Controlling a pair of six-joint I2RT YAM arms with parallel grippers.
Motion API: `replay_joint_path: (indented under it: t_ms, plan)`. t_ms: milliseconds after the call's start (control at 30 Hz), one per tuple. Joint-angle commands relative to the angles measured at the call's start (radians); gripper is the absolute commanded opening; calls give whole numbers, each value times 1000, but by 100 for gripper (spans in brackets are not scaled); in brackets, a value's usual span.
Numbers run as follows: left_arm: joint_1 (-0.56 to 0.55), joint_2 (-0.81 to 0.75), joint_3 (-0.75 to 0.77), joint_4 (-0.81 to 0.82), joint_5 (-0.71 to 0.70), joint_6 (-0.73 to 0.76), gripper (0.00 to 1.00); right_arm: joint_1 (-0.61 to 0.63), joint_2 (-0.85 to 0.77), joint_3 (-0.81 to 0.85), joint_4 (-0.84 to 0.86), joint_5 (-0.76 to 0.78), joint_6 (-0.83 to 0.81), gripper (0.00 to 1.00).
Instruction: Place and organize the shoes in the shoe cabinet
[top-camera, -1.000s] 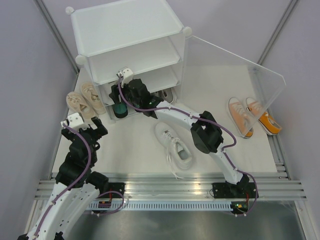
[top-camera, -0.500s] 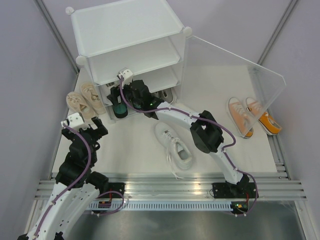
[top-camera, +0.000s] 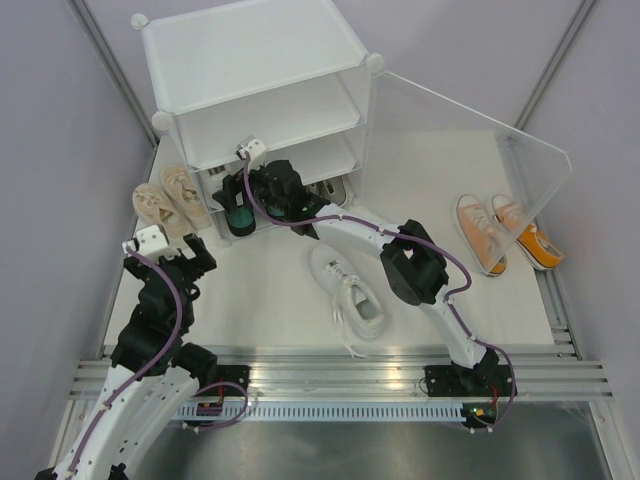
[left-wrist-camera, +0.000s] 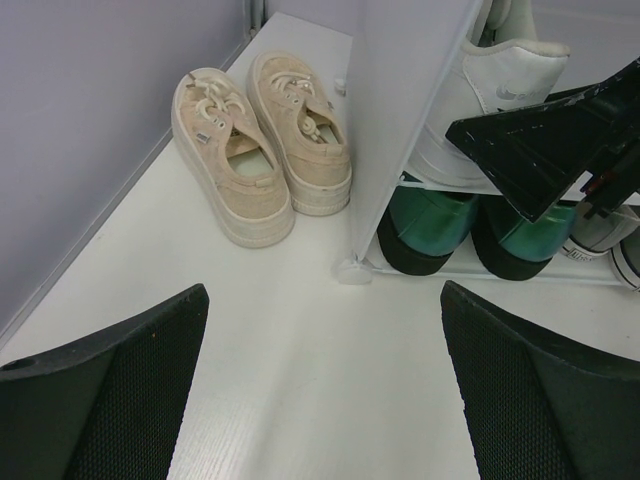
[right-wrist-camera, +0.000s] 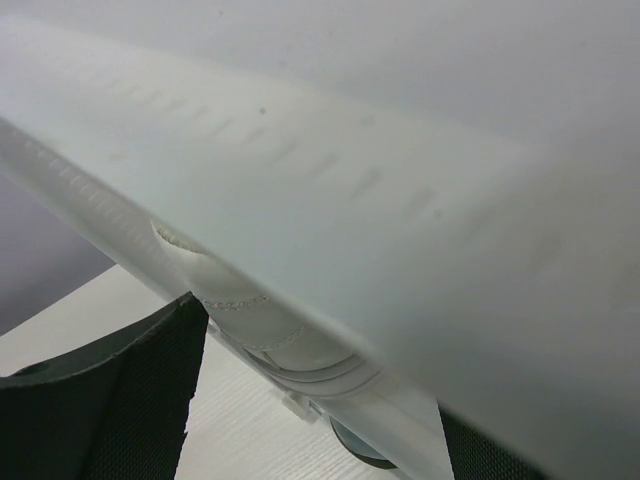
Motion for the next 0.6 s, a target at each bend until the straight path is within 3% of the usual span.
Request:
replay_joint_path:
  t_ms: [0,400,567]
  plan:
    - [6,0,14,35,27,15,100,3,-42,-21,-33,-58,29,88]
    - [6,-26,14,35,36,17,100,-18,-275,-231,-71,2,-1,90]
    - [5,-34,15,35,53,21,100,-20,-445,-429,-91,34,-30,89]
